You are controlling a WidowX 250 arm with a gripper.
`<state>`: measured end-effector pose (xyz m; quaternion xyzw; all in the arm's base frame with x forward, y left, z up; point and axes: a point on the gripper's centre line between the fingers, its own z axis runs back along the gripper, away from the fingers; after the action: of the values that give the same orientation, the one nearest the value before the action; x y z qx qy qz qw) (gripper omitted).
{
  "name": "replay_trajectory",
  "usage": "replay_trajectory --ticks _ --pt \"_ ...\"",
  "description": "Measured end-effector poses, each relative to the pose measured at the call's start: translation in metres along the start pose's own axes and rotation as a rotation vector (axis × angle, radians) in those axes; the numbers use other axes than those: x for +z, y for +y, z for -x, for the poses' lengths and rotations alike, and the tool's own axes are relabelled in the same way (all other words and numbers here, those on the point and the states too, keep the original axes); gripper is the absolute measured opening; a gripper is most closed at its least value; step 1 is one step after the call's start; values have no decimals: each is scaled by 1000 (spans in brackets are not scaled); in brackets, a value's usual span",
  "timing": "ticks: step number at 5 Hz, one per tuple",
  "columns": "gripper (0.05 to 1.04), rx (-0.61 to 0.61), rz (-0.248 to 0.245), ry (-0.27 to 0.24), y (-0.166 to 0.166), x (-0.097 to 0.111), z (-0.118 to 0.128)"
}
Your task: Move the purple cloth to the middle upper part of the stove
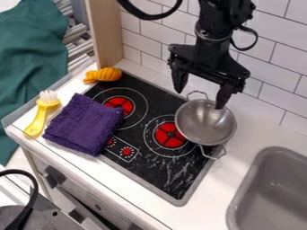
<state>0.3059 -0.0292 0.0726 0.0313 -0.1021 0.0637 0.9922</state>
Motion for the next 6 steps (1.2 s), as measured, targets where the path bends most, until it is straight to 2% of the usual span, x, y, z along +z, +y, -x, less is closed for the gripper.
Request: replay_trajectory --ticks 1,2,3,4,5,6 --pt "1009 -4 -6 35 0 -9 6" --pt "1009 16 16 31 13 -14 5" --pt "1009 100 33 53 46 -26 18" --pt "1009 178 18 42 85 -31 30" --pt "1009 204 -16 84 119 -44 39" --pt "1009 169 -24 112 153 -62 47"
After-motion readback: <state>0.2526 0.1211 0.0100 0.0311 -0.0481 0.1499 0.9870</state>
